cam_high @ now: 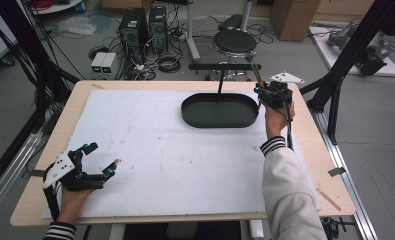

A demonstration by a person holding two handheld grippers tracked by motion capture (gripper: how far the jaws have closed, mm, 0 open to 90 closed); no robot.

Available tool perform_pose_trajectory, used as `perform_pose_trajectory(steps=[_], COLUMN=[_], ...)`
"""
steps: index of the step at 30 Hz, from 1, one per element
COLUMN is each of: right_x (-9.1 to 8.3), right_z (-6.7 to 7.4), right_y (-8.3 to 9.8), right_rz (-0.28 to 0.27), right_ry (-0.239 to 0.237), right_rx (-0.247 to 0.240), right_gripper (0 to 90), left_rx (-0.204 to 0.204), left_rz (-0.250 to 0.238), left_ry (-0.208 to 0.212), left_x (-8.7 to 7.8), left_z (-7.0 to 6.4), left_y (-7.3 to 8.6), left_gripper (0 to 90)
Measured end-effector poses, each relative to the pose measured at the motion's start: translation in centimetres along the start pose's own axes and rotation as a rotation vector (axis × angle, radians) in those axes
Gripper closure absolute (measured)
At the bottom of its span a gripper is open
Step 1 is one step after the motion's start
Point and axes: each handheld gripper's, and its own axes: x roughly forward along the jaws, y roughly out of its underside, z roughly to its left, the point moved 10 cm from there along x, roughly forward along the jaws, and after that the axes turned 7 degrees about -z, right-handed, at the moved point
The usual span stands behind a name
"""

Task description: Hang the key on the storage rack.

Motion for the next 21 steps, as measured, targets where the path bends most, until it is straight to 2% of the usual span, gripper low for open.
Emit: perform_pose_trajectory(steps=[15,21], right_x=[1.0,1.6], right_z=[0.2,0.1], right_y=[1.4,2.0], right_rz=[0.045,0.047], right_ry=[0.006,0.010], right_rx=[0.016,0.052], right_gripper=[72.1,72.1], left_rx=[0.004,0.003], left_rz=[0.000,0.000], left_ry=[0.000,-0.002], left_x=[0.0,0.0], left_z=[0.0,0.0], left_y=[0.0,0.0], left_gripper=[1.7,1.7])
